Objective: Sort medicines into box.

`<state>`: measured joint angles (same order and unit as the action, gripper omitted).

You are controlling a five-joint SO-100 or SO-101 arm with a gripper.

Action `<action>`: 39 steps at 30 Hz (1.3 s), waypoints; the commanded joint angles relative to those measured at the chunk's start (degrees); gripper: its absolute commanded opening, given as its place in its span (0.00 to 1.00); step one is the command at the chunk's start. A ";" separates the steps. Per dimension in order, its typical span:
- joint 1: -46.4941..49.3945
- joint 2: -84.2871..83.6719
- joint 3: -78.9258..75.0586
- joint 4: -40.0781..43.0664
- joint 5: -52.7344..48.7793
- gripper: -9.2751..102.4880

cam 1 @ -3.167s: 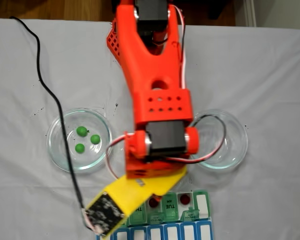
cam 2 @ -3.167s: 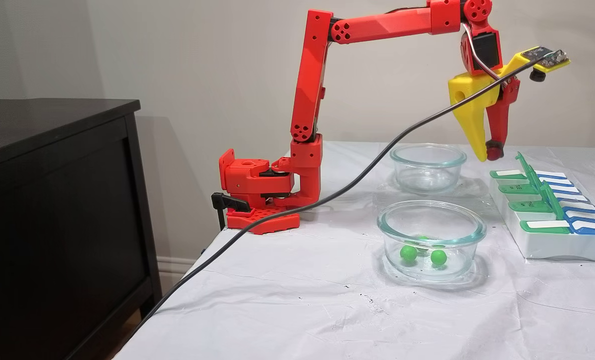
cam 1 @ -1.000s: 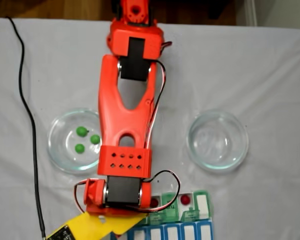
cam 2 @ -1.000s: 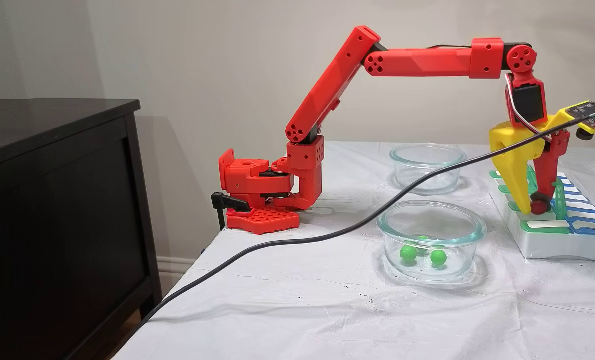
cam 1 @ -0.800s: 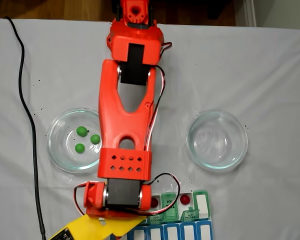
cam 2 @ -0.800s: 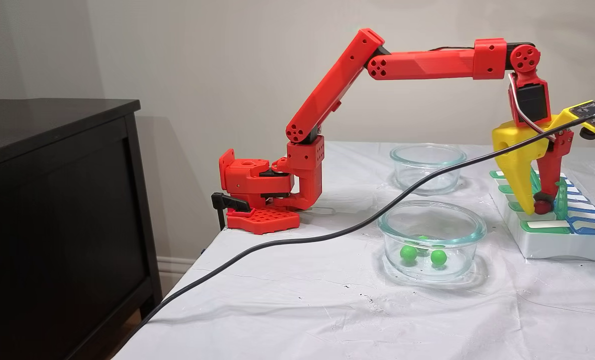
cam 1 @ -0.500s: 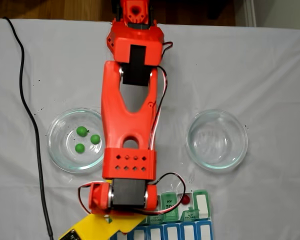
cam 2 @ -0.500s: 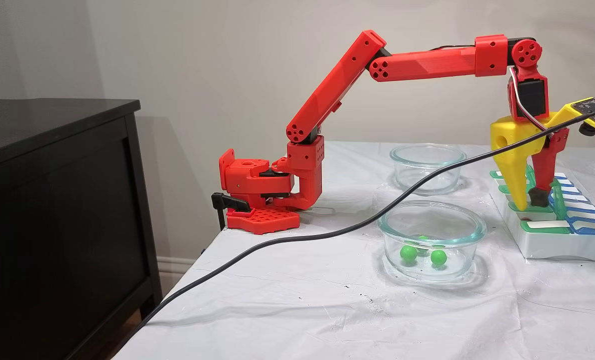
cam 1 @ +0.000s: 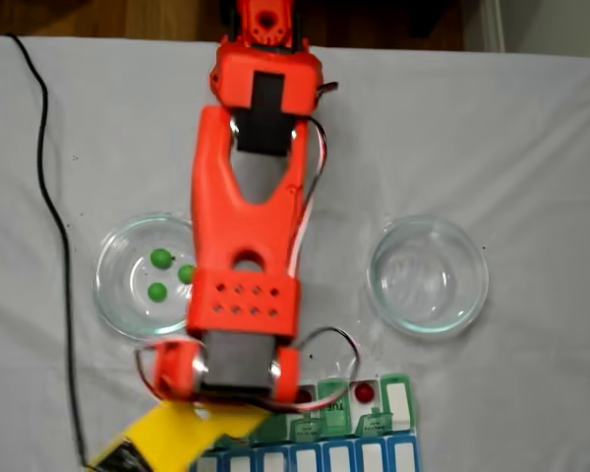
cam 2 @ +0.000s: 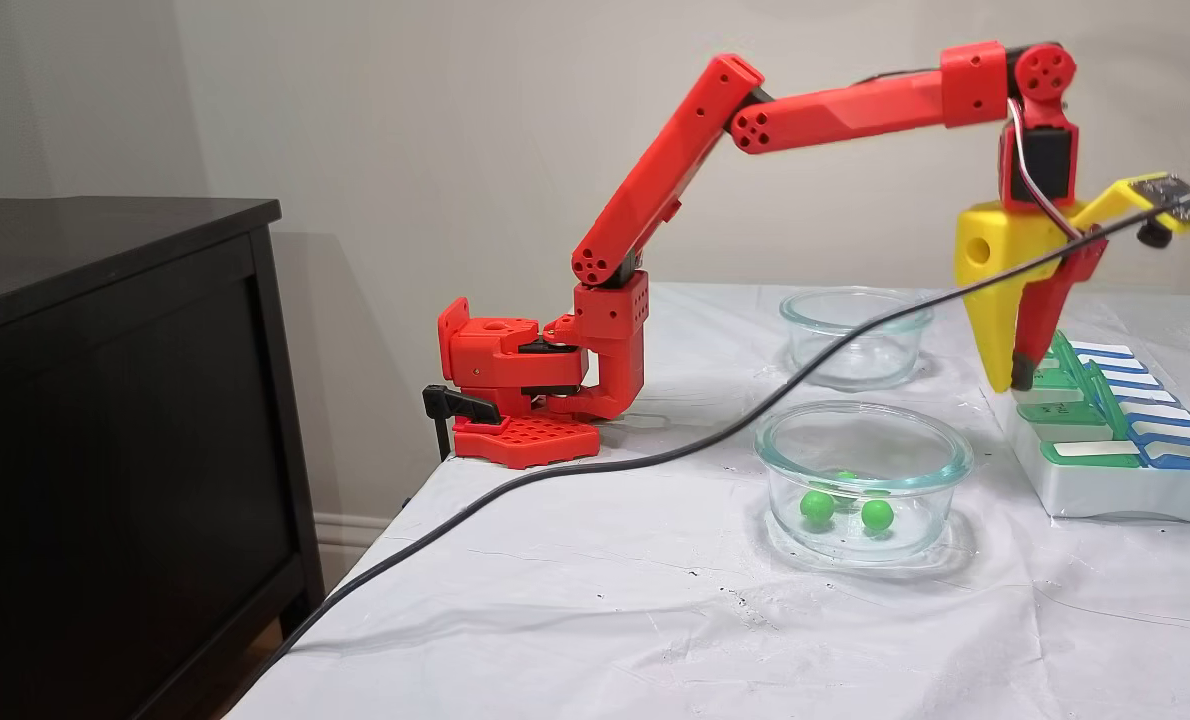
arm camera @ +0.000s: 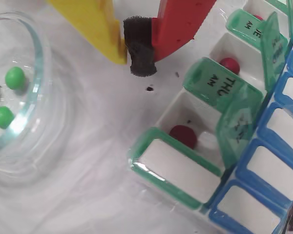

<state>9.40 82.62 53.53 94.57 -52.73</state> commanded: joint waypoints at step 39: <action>17.23 47.02 58.10 -16.00 13.89 0.25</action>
<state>27.07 130.25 116.98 79.19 -40.87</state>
